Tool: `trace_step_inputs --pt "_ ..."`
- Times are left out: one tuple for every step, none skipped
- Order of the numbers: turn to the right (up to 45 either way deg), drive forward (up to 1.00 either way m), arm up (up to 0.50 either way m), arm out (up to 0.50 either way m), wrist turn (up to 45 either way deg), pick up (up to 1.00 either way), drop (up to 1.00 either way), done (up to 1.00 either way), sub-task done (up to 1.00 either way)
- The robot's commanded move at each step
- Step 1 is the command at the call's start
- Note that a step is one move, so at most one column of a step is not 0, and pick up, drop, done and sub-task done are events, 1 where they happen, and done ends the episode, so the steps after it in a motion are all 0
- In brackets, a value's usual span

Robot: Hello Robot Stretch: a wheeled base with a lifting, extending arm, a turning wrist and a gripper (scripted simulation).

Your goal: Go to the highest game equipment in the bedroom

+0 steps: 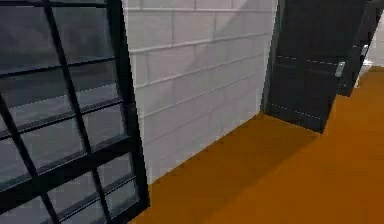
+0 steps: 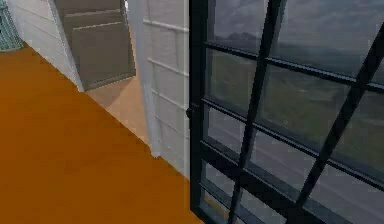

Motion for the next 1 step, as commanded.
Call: trace_step_inputs --pt "18.0 0.0 0.0 0.0 0.0 0.0 0.0 0.0 0.0"
